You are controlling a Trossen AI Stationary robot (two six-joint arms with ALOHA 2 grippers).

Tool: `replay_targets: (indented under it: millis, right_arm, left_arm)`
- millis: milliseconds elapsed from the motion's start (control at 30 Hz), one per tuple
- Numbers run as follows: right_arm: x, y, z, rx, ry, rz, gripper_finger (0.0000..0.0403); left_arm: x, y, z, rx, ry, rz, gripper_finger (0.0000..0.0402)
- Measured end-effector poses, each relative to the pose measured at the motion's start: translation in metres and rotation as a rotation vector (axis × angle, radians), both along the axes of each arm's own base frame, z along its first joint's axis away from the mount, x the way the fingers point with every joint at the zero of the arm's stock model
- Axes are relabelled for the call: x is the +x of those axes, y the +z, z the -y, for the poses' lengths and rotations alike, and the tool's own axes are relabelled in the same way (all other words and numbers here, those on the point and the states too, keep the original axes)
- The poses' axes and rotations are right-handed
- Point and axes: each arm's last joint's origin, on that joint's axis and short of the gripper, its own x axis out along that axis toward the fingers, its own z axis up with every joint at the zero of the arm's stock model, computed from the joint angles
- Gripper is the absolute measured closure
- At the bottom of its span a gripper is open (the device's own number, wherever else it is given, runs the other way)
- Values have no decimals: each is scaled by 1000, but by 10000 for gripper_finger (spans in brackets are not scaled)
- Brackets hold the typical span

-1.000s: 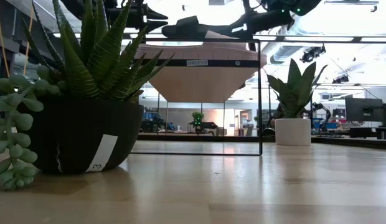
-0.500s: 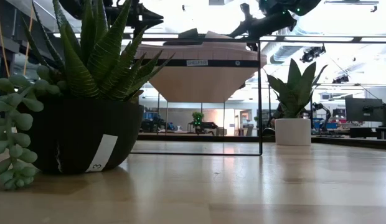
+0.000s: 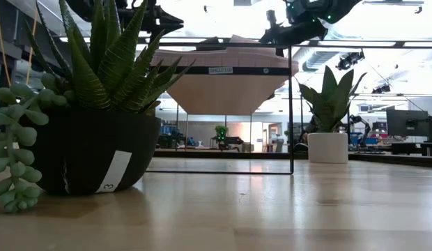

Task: Pick and place slides into the shelf
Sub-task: Put the black slide on the shelf

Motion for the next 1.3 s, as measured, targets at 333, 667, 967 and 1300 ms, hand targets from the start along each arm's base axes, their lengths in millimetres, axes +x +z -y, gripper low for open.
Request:
replay_targets:
  millis: [333,667,967,1300]
  right_arm:
    - [6,-13,9,58,14,-5,357]
    - [-3,-13,16,104,-6,11,356]
    - [-14,-12,23,162,-18,33,356]
    - [-16,-12,24,257,-14,55,355]
  left_arm:
    - [0,-4,0,-25,-11,-21,362]
    - [0,-4,0,-25,-11,-21,362]
    - [0,-5,0,-33,-10,-33,362]
    - [0,-10,0,-47,-8,-68,362]
